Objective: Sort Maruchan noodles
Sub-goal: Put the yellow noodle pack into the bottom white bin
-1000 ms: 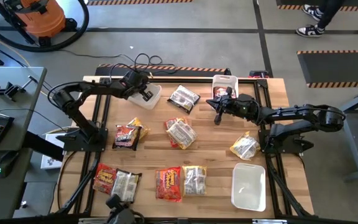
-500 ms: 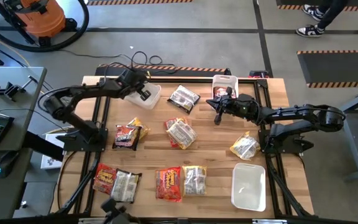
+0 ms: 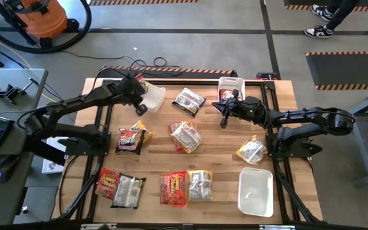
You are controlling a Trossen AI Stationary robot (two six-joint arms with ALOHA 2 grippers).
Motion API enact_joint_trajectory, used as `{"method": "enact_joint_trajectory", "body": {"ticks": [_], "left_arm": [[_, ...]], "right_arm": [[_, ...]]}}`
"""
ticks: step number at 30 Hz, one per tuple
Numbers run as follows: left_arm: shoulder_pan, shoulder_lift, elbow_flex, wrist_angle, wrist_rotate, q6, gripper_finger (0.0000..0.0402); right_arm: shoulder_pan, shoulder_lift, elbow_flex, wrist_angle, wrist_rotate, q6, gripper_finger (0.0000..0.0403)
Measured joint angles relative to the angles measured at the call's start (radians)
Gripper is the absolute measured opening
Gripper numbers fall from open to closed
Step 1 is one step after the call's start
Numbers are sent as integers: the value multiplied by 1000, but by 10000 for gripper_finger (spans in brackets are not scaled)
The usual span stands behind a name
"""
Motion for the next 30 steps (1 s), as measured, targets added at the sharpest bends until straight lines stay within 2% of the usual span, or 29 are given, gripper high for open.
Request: {"method": "enact_joint_trajectory", "body": {"ticks": [4, 6, 11, 18, 22, 26, 30], "left_arm": [[2, 19, 0, -148, -95, -113, 0], [6, 44, 0, -150, -153, -153, 0], [42, 117, 0, -138, -204, -231, 0], [55, 189, 0, -115, -266, -245, 0], [29, 152, 0, -143, -268, -233, 0], [-12, 58, 0, -163, -266, -245, 0], [-104, -35, 0, -166, -222, -210, 0]], "right_arm": [[0, 0, 0, 0, 0, 0, 0], [0, 0, 0, 0, 0, 0, 0], [0, 0, 0, 0, 0, 3, 0], [0, 0, 0, -3, 0, 1, 0], [0, 0, 0, -8, 0, 1, 0], [0, 0, 0, -8, 0, 0, 0], [0, 0, 0, -8, 0, 1, 0]]}}
